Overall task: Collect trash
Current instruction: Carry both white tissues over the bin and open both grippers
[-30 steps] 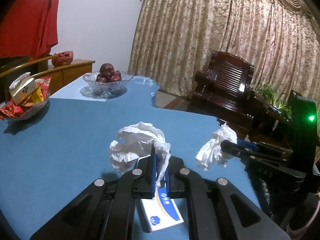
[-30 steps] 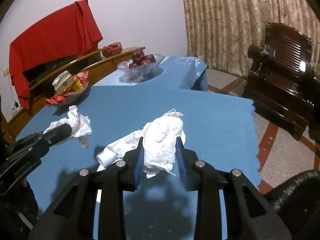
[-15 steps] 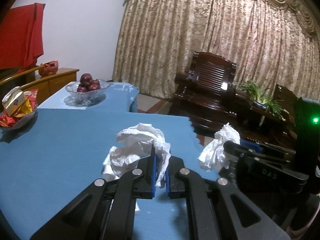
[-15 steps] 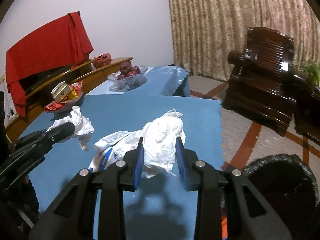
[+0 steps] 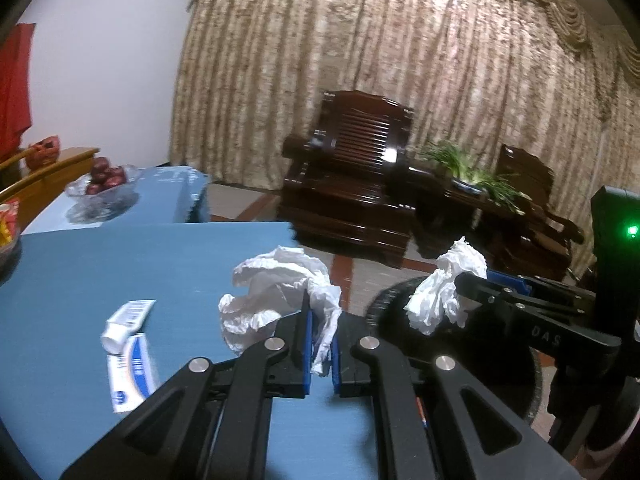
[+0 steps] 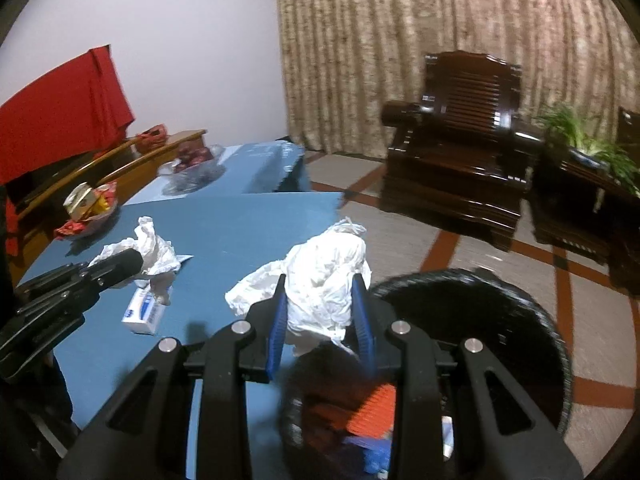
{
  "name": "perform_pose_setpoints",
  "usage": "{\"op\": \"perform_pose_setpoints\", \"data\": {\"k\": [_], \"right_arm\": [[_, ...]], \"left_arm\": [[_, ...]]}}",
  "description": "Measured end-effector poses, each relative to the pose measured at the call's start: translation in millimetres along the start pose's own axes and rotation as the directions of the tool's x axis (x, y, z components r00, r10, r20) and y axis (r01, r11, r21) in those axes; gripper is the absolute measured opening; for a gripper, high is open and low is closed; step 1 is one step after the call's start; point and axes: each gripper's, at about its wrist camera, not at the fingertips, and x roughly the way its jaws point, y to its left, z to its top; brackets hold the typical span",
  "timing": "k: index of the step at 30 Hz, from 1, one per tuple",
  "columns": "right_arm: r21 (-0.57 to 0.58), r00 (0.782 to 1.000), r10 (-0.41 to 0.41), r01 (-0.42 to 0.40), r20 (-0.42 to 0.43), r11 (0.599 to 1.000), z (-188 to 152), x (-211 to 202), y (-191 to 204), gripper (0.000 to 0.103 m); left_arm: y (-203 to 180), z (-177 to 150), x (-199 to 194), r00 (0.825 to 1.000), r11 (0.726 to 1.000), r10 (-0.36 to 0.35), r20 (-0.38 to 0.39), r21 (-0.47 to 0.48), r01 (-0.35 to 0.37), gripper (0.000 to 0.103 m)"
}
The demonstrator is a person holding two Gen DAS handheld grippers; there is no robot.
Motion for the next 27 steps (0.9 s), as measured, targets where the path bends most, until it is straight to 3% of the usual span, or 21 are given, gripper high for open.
{"op": "perform_pose_setpoints", "data": {"k": [8, 17, 27], "right_arm": [[0.047, 0.995, -0.103, 0.103, -0.009, 0.994, -22, -25, -51, 0.030], [0.089, 0.980, -0.190, 0.194, -0.056, 0.977, -47, -31, -101, 0.030], [0.098, 0.962, -0.248, 0.260, -0.117, 0.961, -69, -21, -139, 0.036]], "left_arm": [[-51, -5, 27, 0.996, 0.996, -0.082, -0.038, 0.033, 0.083, 0.007], [-104, -14, 66, 0.980, 0.981, -0.180, -0.088, 0.065, 0.186, 0.007], [-134, -34, 100, 0.958, 0.963, -0.240, -0.159, 0.088, 0.256, 0.007]]}}
